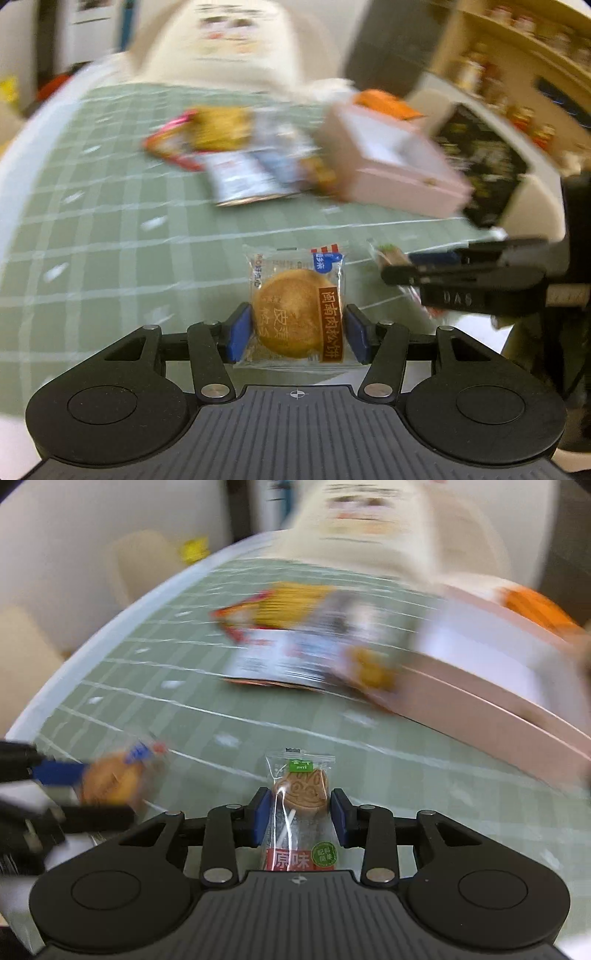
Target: Organize snacks
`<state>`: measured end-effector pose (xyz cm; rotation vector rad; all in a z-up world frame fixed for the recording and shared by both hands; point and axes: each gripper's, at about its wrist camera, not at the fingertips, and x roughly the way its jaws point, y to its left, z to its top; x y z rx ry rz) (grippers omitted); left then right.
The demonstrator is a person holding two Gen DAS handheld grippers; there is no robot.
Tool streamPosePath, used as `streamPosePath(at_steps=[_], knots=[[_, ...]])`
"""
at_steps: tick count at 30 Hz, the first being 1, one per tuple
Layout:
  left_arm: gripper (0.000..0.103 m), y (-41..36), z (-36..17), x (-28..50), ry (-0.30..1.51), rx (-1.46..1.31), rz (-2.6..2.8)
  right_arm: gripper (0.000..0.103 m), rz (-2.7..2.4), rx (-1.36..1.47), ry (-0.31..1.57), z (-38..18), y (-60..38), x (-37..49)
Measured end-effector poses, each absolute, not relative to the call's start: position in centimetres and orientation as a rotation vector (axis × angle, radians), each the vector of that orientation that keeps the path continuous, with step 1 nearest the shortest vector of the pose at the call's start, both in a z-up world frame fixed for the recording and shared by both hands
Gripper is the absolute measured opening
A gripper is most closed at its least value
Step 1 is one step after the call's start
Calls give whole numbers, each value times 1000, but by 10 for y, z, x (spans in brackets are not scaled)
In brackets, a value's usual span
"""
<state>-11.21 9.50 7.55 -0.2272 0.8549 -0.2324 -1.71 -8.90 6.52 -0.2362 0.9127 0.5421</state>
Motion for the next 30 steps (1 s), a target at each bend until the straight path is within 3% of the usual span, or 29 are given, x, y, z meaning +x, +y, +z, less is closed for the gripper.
streamPosePath(at_steps=[9, 13, 17, 24, 28, 30], knots=[[60, 23, 129, 9, 709, -210, -439, 35, 235, -82, 853, 89, -193, -37], [57, 11, 108, 87, 683, -305, -421, 35, 202, -43, 799, 101, -203, -43], [57, 34, 91, 99, 711, -393, -385, 35, 176, -29, 735, 118, -210, -44], [57, 71, 88, 135, 742, -246, -257, 35, 161, -65, 641, 150, -210, 10], [56, 62, 67, 156, 822, -102, -292, 57, 179, -33, 623, 162, -196, 87], [50, 56, 54, 150, 832, -12, -355, 57, 183, -25, 681, 156, -184, 109]])
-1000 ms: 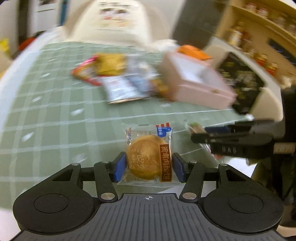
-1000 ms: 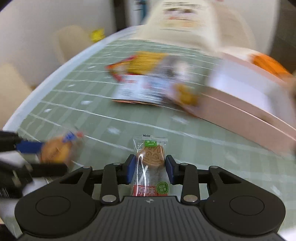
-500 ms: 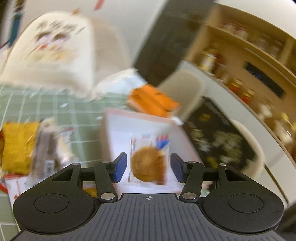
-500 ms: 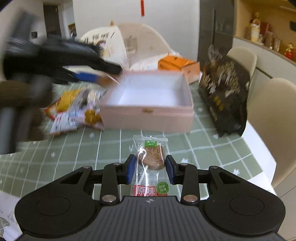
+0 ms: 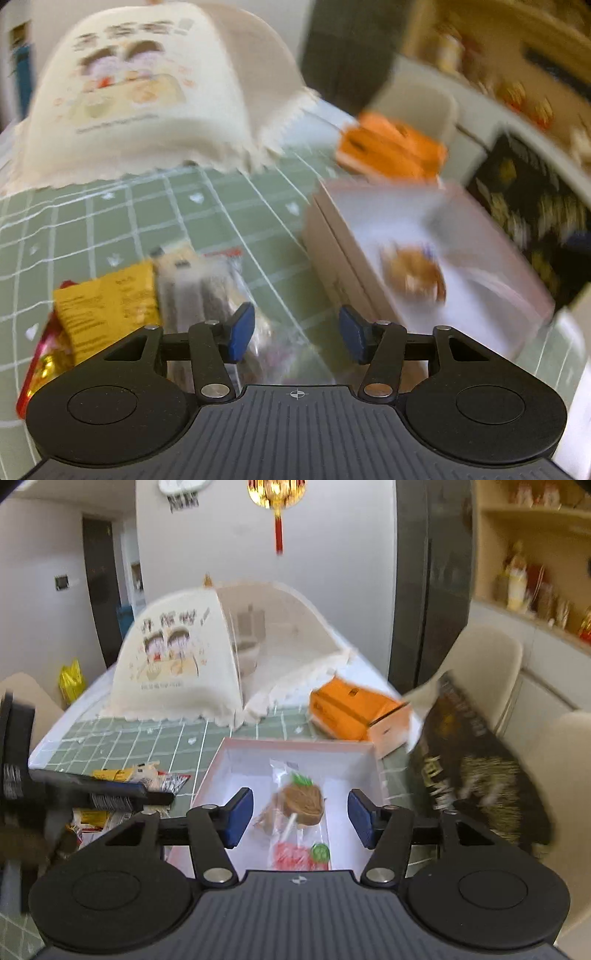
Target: Organize snacks
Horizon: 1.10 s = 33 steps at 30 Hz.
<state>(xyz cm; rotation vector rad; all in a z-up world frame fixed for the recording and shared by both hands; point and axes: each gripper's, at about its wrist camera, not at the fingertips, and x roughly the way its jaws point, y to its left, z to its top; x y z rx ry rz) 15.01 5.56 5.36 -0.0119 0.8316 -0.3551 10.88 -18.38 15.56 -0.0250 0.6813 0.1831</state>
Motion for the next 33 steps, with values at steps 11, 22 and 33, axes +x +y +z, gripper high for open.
streamPosePath(at_steps=[11, 22, 33], knots=[[22, 112, 30, 46, 904, -47, -458, 63, 439, 1, 865, 76, -110, 75], [22, 149, 72, 20, 787, -235, -386, 51, 481, -94, 904, 46, -70, 71], [26, 97, 51, 108, 842, -3, -305, 50, 470, -129, 931, 52, -101, 22]])
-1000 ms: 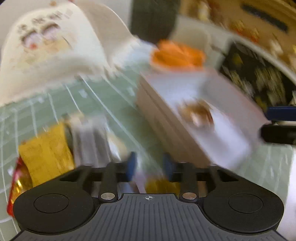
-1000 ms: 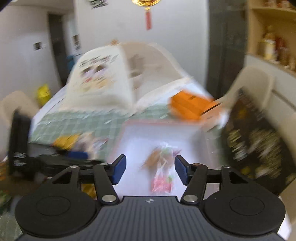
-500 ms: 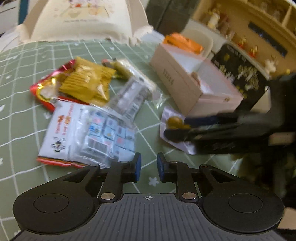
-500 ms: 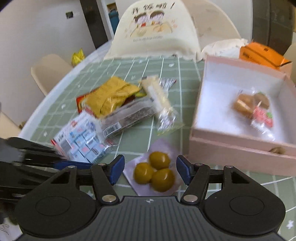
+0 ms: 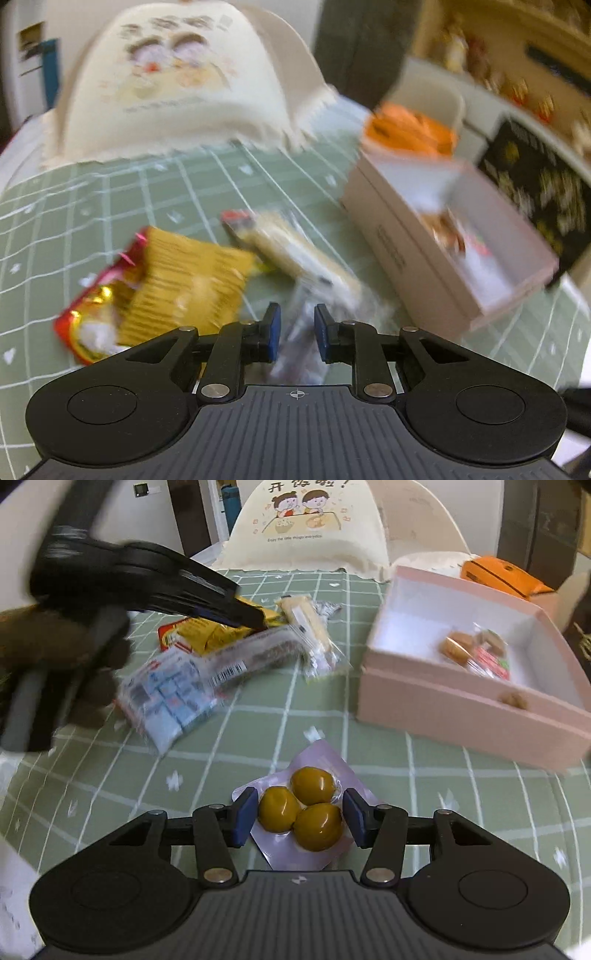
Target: Organize snacks
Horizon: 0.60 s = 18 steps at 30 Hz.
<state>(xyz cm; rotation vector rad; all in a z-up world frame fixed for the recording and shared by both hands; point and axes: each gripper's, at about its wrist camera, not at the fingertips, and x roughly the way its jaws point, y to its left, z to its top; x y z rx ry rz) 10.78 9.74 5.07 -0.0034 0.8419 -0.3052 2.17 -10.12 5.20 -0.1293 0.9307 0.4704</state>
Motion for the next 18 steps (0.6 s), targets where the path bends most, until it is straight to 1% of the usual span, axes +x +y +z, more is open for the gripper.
streamPosePath(at_steps=[3, 5, 9, 10, 13, 14, 16, 18], knots=[[31, 79, 40, 94, 868, 129, -351, 51, 439, -143, 920, 53, -118, 10], [31, 72, 39, 85, 829, 195, -352, 53, 423, -139, 916, 53, -128, 4], [31, 74, 41, 85, 883, 132, -361, 56, 398, -133, 911, 53, -137, -1], [31, 73, 40, 84, 891, 131, -378, 59, 390, -131, 910, 54, -138, -1], [33, 71, 39, 67, 910, 119, -422, 77, 378, -130, 911, 53, -138, -4], [33, 72, 39, 59, 924, 97, -443, 78, 380, -131, 919, 52, -138, -5], [39, 74, 36, 45, 971, 31, -478, 81, 375, -148, 921, 48, -139, -9], [39, 74, 34, 31, 984, -11, -508, 86, 363, -186, 893, 44, -138, -16]])
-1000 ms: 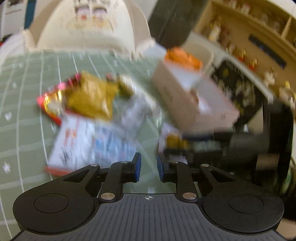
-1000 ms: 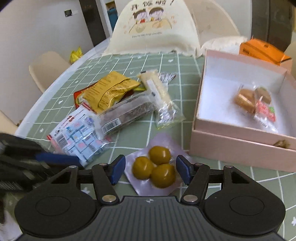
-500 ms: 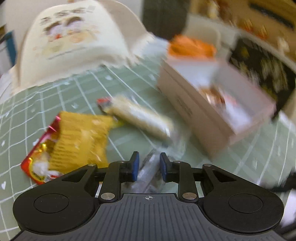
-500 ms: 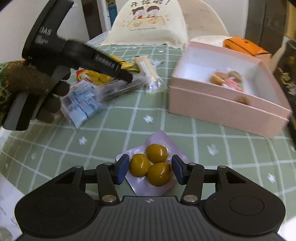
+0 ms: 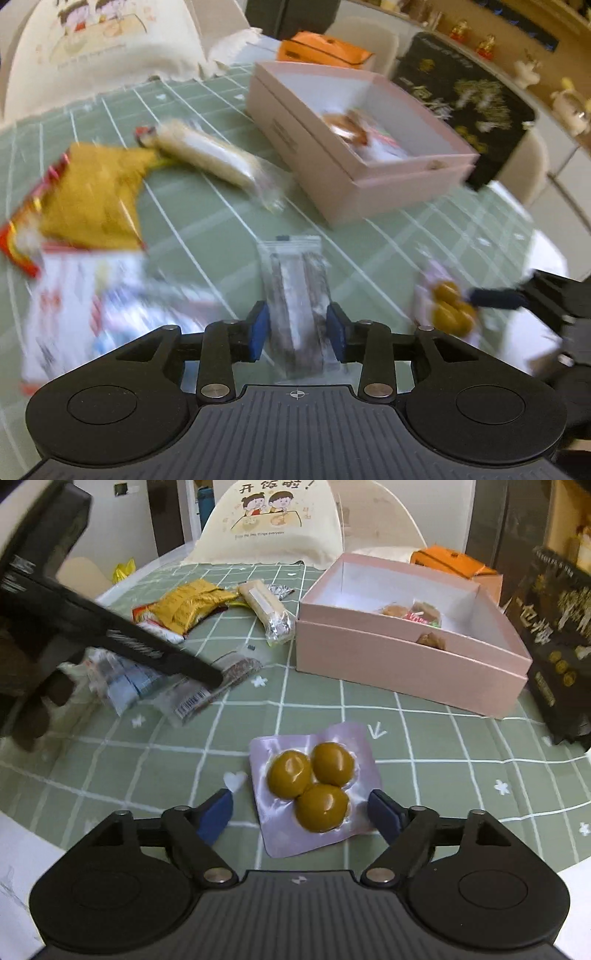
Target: Organize snacks
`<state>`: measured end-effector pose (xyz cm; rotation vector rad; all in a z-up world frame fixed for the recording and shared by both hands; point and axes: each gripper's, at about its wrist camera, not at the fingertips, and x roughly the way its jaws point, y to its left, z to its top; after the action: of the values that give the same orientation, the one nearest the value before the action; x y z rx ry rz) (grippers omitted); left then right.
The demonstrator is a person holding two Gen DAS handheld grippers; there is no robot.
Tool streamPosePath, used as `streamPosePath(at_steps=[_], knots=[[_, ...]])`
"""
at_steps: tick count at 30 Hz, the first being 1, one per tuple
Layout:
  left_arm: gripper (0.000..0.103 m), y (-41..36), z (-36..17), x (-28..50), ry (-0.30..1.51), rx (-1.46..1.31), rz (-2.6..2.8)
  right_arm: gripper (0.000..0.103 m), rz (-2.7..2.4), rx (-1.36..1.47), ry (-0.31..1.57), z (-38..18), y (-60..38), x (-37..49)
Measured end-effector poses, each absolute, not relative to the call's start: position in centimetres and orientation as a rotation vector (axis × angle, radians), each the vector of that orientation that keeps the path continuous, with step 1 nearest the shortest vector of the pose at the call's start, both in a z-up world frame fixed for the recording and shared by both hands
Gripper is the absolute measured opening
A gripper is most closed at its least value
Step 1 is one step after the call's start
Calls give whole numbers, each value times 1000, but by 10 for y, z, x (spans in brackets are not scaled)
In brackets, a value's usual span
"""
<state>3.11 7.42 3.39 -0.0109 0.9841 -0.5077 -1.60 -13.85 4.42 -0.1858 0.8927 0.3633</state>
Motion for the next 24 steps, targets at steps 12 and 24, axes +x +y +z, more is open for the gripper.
streamPosePath(at_steps=[12, 24], knots=[[43, 39, 31, 24, 910, 10, -371, 90, 364, -163, 900, 53, -147, -12], [28, 89, 38, -29, 906, -22, -256, 95, 491, -64, 869, 153, -77, 150]])
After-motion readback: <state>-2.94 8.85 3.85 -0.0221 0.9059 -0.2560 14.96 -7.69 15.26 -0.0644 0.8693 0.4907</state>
